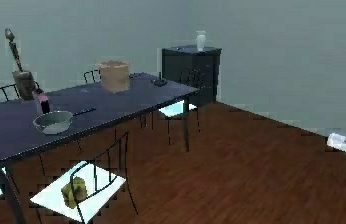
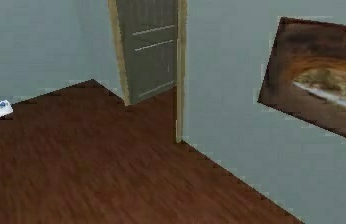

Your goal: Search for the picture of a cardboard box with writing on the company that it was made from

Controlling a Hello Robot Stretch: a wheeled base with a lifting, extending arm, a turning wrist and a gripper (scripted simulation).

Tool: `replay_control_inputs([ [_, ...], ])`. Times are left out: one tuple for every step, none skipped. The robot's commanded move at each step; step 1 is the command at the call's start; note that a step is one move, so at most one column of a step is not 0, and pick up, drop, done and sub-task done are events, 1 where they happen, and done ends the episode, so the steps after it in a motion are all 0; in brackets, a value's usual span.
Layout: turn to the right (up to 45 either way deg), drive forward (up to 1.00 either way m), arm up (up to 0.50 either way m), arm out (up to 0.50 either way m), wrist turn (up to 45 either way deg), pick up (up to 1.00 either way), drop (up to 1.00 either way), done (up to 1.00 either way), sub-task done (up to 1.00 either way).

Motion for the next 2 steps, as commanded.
replay_control_inputs([
  [-30.0, 0.0, 0.0, 0.0, 0.0, 0.0, 0.0, 0.0, 0.0],
  [0.0, 0.0, 0.0, 0.0, 0.0, 0.0, 0.0, 1.0, 0.0],
])
